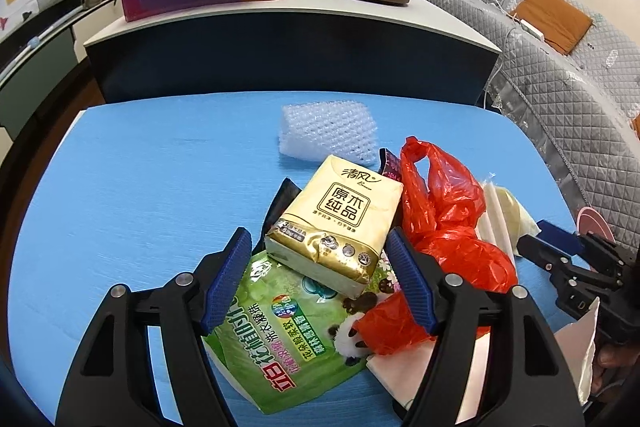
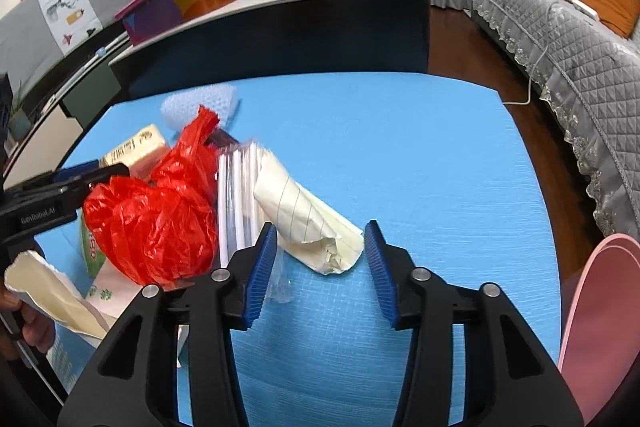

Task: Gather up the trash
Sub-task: 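Grasp the yellow tissue pack with the left gripper while the right gripper grasps the cream paper wrapper, then carry the tissue pack in the left gripper while the right gripper carries the wrapper to the pink bin, then open the left gripper over the pink bin while the right gripper also opens, dropping both items, then move both open grippers back over the table trash, then grasp the red plastic bag with the left gripper, then grasp the clear plastic straws with the right gripper while the left gripper holds the red bag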

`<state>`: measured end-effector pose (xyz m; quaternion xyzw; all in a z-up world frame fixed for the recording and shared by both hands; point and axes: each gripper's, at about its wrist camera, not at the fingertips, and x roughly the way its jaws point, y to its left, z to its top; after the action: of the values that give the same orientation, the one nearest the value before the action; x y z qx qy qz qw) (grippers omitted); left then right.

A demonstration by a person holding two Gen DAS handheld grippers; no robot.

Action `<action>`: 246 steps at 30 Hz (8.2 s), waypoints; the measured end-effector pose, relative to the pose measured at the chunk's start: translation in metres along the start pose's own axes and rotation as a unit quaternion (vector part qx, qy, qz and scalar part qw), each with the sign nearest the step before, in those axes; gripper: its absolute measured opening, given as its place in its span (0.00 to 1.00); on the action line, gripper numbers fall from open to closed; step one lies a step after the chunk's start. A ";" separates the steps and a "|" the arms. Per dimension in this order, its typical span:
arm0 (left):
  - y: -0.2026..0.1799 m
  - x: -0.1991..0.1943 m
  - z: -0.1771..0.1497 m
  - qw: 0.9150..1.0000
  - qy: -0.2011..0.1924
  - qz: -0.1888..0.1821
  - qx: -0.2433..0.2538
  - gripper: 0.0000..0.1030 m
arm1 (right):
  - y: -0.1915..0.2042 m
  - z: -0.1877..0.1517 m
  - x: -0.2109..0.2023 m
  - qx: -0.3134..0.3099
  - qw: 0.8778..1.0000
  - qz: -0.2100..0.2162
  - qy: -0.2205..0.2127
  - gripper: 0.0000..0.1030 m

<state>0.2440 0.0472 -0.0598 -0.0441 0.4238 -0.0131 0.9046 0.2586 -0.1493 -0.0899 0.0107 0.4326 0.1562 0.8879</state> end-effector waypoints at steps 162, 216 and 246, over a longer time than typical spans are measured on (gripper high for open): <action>-0.228 -0.113 -0.014 0.971 -0.132 -0.151 0.132 0.60 | -0.138 -0.058 -0.237 0.148 0.957 -0.158 -0.195 0.41; -0.023 -0.040 0.000 0.998 -0.013 -0.067 -0.014 0.15 | 0.021 -0.002 -0.036 0.000 0.999 0.009 -0.043 0.30; -0.024 -0.056 0.009 0.998 -0.059 -0.037 0.011 0.15 | 0.008 -0.007 -0.016 0.002 1.000 -0.031 -0.006 0.06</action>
<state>0.2153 0.0268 -0.0096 -0.0504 0.3680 -0.0489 0.9272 0.2418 -0.1469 -0.0814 0.0004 0.4275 0.1280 0.8949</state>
